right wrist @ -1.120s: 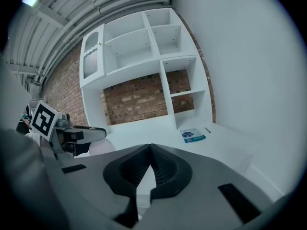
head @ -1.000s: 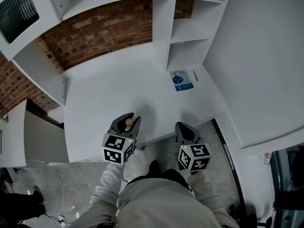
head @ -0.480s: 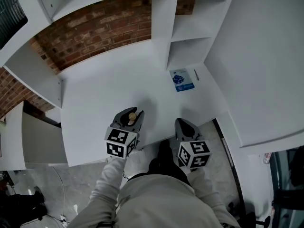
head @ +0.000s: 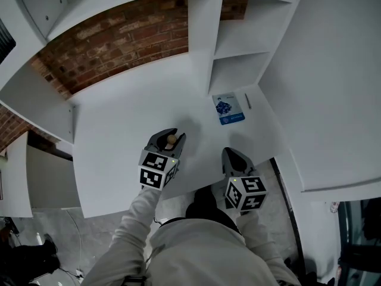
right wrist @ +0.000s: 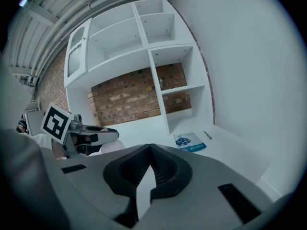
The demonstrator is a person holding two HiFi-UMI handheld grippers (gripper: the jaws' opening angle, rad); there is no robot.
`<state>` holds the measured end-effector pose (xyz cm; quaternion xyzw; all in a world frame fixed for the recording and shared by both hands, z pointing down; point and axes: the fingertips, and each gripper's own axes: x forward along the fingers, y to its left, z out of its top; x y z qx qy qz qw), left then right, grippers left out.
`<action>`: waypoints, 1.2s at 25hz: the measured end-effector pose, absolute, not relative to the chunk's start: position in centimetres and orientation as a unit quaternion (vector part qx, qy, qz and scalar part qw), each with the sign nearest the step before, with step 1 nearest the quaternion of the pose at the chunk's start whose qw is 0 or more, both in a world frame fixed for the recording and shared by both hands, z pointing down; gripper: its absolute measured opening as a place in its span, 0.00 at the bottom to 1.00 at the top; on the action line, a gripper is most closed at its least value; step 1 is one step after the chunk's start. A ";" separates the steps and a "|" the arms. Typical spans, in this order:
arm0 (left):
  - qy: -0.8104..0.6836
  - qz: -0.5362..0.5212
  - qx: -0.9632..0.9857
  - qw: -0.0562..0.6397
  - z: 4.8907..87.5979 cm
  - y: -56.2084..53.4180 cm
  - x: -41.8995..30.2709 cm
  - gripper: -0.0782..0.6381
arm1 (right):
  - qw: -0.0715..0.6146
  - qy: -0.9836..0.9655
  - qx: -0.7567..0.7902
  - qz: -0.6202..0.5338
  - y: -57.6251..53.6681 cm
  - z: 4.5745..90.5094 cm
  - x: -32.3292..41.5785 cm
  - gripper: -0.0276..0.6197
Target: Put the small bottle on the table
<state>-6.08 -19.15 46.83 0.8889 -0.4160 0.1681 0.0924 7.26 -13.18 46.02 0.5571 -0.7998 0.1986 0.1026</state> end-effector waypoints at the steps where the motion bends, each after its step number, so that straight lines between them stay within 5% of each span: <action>1: -0.415 0.170 0.889 0.091 47.0 -19.9 -5.8 0.28 | 0.103 -0.800 0.556 0.199 -13.7 46.1 7.4 0.09; 30: -0.436 0.190 0.874 0.095 51.0 -36.8 -0.9 0.28 | 0.125 -0.811 0.532 0.209 -22.7 47.6 9.5 0.09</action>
